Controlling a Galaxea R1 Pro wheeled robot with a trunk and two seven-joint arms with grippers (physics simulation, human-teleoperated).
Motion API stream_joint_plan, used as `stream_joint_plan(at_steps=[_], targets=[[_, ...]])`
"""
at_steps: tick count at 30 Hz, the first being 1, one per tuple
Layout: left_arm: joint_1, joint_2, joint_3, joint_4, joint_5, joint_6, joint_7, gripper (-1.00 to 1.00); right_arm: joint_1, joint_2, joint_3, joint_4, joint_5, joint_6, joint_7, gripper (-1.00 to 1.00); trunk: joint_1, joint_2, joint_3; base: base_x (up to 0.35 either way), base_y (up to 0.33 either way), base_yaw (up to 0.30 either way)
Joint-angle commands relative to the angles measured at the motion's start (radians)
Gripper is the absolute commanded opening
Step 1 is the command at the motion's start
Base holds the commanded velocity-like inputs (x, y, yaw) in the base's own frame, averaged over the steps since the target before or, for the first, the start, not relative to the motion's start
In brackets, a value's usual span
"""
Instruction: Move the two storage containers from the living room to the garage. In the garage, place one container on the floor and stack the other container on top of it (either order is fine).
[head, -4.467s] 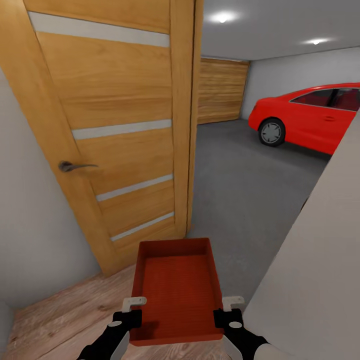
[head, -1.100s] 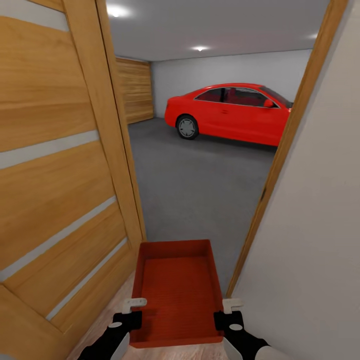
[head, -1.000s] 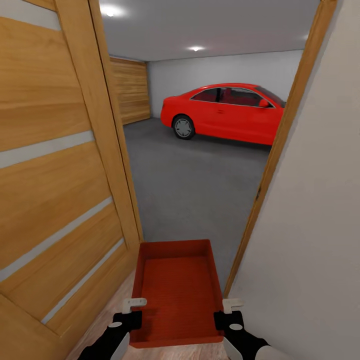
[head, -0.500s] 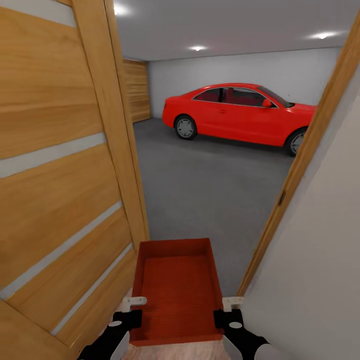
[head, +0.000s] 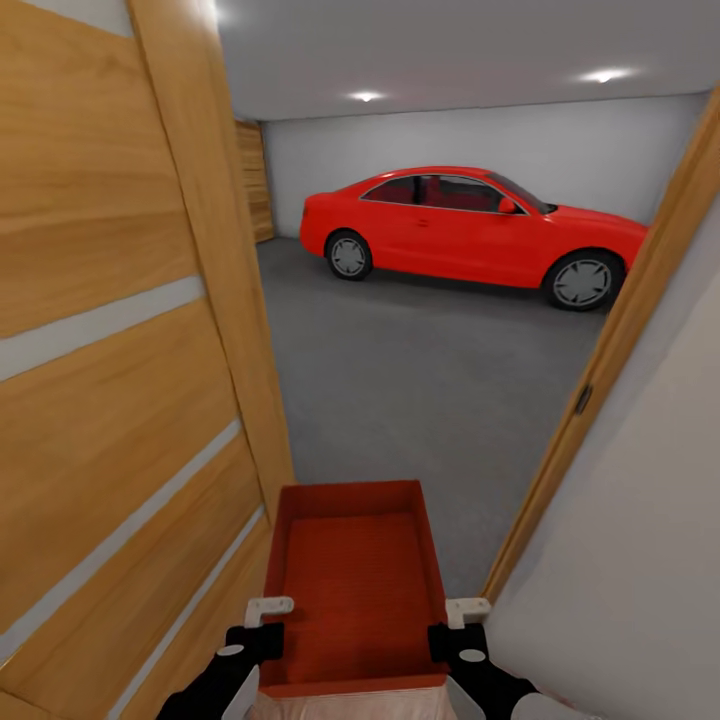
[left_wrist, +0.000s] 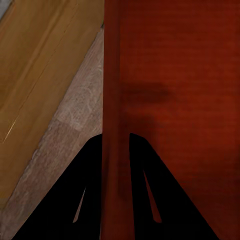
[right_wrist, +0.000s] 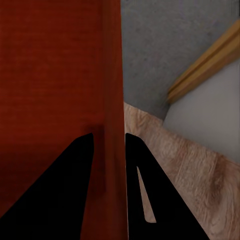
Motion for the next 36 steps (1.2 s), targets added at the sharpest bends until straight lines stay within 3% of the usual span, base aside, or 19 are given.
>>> stream_joint_plan(at_steps=[1,21,36], targets=[[0.001,0.001,-0.017,0.043,0.0,0.006,0.01,-1.0,-0.014,-0.005,-0.071,0.001,-0.007,-0.007,-0.055,-1.0,0.0,-0.001,-0.001,0.132,0.233,-0.242],[0.001,0.001,-0.018,0.043,-0.001,0.006,0.01,-1.0,-0.014,-0.003,-0.071,0.001,-0.008,-0.007,-0.055,-1.0,0.0,-0.001,-0.001,0.042,0.043,-0.241],[0.001,0.001,-0.018,0.043,-0.001,0.006,0.01,-1.0,-0.014,-0.009,-0.071,0.001,-0.006,-0.007,-0.054,-1.0,0.0,-0.001,-0.001,0.067,0.252,-0.027]])
